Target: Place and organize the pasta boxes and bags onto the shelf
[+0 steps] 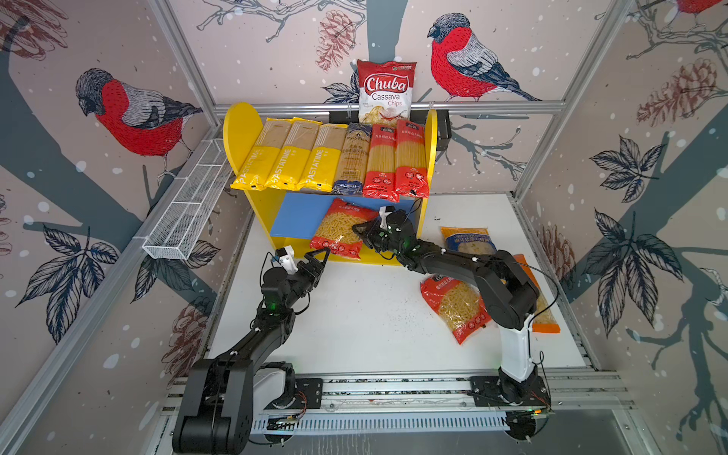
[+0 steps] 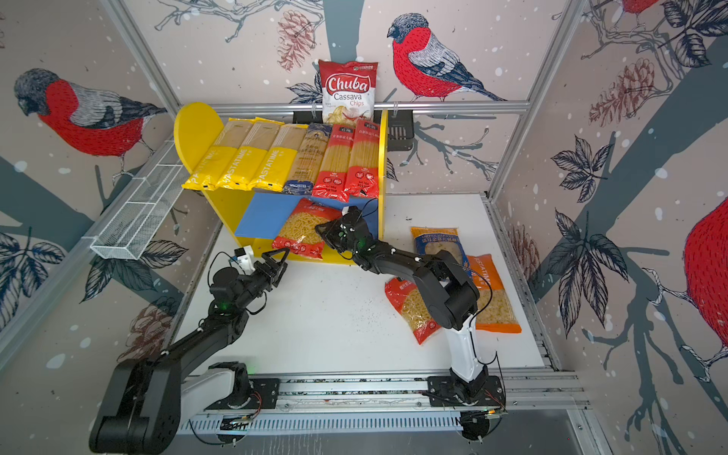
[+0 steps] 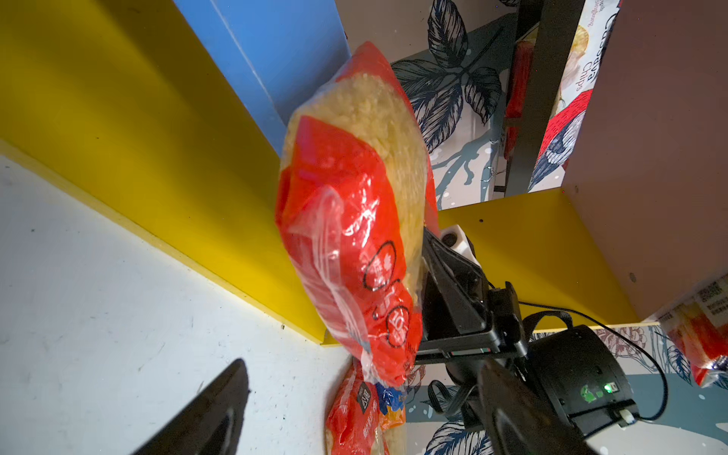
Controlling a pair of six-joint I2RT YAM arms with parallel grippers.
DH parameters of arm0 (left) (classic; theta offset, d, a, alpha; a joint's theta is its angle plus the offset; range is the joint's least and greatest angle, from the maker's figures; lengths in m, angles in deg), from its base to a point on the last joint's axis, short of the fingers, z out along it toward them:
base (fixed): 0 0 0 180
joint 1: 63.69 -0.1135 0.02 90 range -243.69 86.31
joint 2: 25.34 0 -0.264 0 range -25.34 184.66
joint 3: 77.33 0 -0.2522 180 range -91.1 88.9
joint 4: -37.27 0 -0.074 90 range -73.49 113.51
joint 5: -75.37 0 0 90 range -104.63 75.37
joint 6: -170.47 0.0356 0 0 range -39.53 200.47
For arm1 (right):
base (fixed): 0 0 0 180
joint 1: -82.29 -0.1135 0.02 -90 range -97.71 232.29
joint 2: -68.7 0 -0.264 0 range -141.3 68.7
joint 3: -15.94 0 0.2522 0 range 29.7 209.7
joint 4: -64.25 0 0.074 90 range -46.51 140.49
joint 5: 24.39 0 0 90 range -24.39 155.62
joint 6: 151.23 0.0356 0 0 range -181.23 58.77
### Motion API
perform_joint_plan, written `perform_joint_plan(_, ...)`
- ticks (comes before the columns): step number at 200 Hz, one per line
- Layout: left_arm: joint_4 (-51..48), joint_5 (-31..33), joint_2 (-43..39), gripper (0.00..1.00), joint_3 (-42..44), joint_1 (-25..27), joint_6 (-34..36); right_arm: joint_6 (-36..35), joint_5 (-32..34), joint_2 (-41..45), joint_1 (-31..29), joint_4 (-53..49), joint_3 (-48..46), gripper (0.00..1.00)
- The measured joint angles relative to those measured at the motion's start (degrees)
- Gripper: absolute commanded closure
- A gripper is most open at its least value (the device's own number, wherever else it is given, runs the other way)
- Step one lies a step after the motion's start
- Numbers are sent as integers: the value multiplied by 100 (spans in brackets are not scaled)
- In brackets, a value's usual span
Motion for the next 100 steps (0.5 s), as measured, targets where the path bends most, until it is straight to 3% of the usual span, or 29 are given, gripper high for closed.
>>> perform_joint_plan(13,155,-46,267,15,-133,20,-4,-2,-26,-103,-4,-105,170,66)
perform_joint_plan(31,350,-90,595,18,-350,92,-22,-2,-76,-240,-20,-223,404,78)
perform_joint_plan(49,564,-96,835,20,-490,157,-26,0,-101,-409,-35,-374,695,80)
perform_joint_plan(100,654,-83,1023,24,-619,144,-129,0,-310,-844,-114,-627,1408,55)
